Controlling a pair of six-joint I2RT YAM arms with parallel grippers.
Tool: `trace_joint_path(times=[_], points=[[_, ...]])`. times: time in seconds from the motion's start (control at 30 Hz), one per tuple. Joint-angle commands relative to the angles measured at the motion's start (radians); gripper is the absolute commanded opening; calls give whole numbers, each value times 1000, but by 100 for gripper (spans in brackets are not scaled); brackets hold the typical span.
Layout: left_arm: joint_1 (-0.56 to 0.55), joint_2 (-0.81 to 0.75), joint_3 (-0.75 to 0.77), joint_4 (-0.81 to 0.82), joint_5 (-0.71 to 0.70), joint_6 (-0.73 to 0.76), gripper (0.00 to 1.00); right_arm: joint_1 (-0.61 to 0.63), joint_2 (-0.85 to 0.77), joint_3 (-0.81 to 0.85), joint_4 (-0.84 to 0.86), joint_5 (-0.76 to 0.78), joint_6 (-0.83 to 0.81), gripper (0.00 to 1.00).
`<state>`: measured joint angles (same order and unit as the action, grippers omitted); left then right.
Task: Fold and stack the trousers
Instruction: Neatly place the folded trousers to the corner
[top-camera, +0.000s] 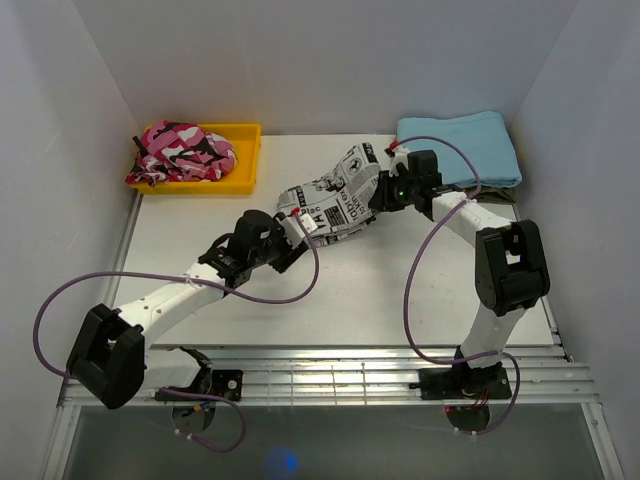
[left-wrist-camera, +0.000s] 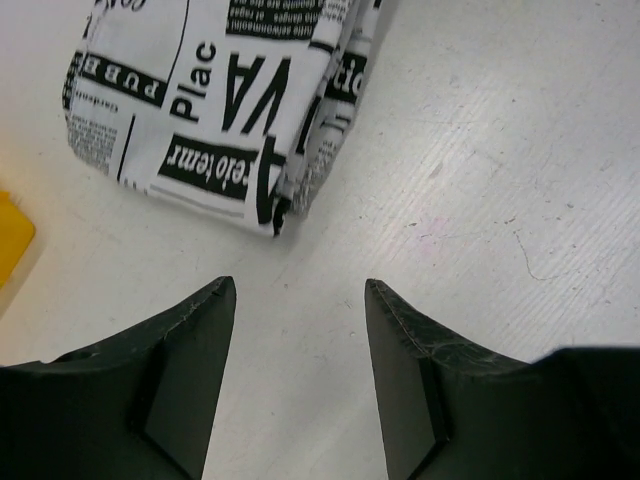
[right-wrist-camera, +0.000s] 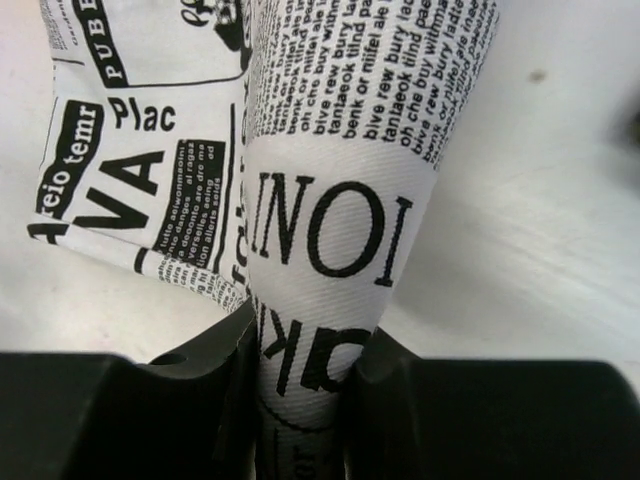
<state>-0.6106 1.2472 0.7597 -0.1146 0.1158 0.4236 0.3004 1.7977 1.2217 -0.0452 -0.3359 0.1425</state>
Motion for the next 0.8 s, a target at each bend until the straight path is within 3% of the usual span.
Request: trace_joint_path(times=[0.0,0.23,0.43,0.47,0.5,0.6,0.63,0.77], points=[[3,-35,-14,3,-36,-20,65,-55,-24,122,-21,9,-201,8],[27,-3,-22,41,-41,-92,66,-87,8,285,-54,-58,-296,8],[175,222,87,167,222,-458,73,-90,48,352,-79,-42,-277,8],[196,266,172,180,282,-515,74,-92,52,349,-84,-40,-279,8],[213,315,220,182,332,-628,81,-93,54,346,-85,-40,-285,8],[258,501,361,239,455,-796,86,-98,66,349,-87,-38,-297,8],[268,538,377,271,482,-898,94,-98,75,361,-87,-32,-302,8],[268,725,437,470,484,-1130,98,-101,100,426,-88,-31,-320,8]])
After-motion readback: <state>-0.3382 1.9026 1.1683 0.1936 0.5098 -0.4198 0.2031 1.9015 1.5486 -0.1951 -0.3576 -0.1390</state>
